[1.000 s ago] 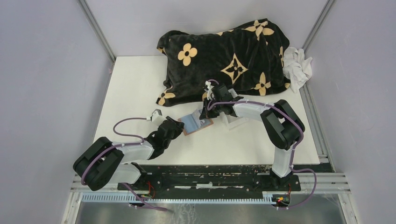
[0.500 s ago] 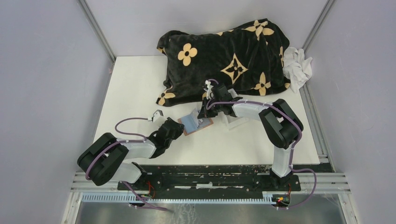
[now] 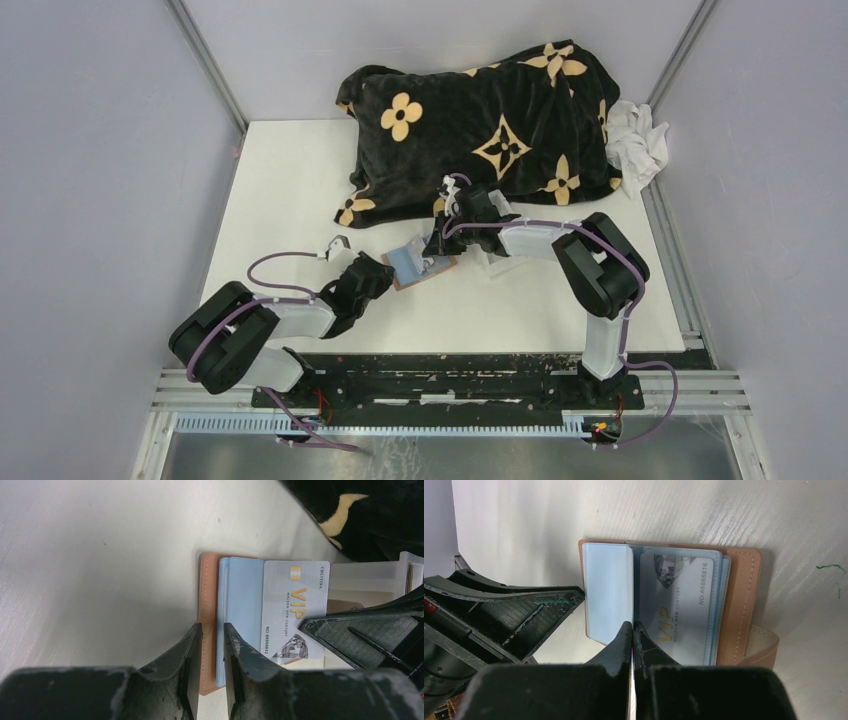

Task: Put the credit cards into the card holder
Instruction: Insert the credit card into the card holder.

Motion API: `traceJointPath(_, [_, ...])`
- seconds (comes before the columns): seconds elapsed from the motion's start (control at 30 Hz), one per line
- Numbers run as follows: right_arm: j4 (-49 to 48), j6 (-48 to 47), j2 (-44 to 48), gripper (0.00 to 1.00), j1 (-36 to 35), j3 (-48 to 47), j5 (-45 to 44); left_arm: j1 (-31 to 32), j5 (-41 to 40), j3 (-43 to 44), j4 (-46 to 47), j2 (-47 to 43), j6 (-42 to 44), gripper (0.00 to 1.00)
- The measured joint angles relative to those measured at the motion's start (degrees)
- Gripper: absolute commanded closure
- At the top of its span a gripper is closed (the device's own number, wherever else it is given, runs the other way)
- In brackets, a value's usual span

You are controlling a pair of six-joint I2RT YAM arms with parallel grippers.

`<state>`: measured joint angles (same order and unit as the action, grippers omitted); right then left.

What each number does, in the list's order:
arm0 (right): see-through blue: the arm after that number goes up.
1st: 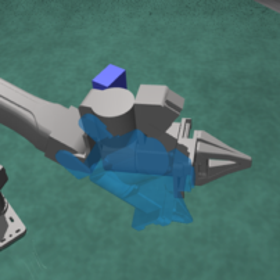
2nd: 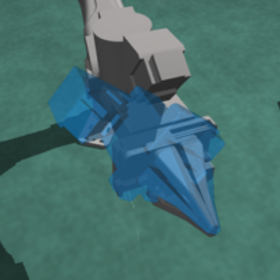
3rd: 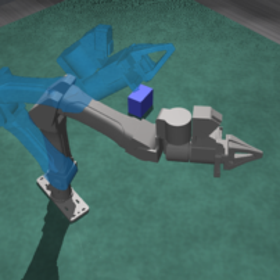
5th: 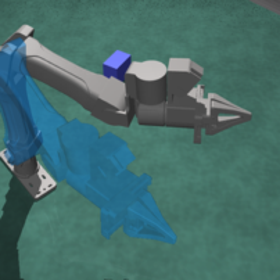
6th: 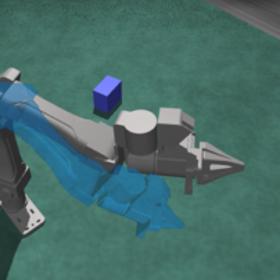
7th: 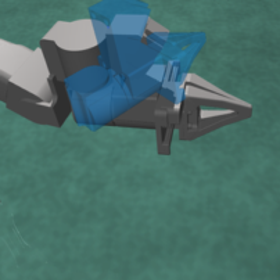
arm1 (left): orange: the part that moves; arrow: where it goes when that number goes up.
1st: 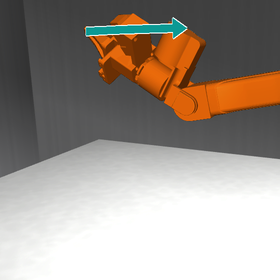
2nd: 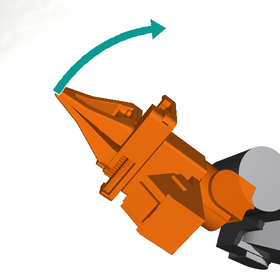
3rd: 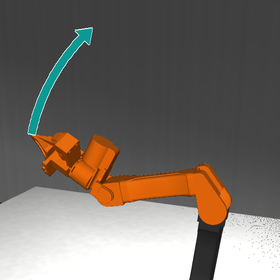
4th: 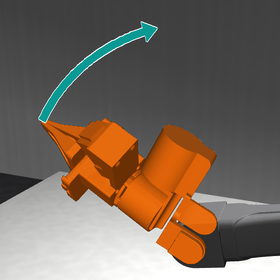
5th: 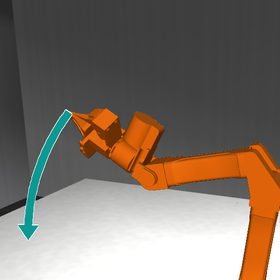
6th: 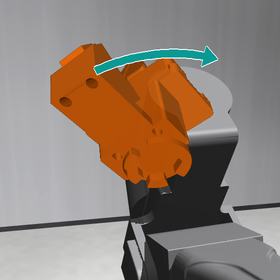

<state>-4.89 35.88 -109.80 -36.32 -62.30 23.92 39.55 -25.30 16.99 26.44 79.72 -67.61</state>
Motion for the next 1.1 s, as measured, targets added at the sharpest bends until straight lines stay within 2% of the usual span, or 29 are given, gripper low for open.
traceJointPath(1.1, [1.55, -1.55, 1.99, 0.99, 0.07, 0.57, -4.52, 0.00, 0.15, 0.00, 1.88, 1.57, -0.02, 0.74])
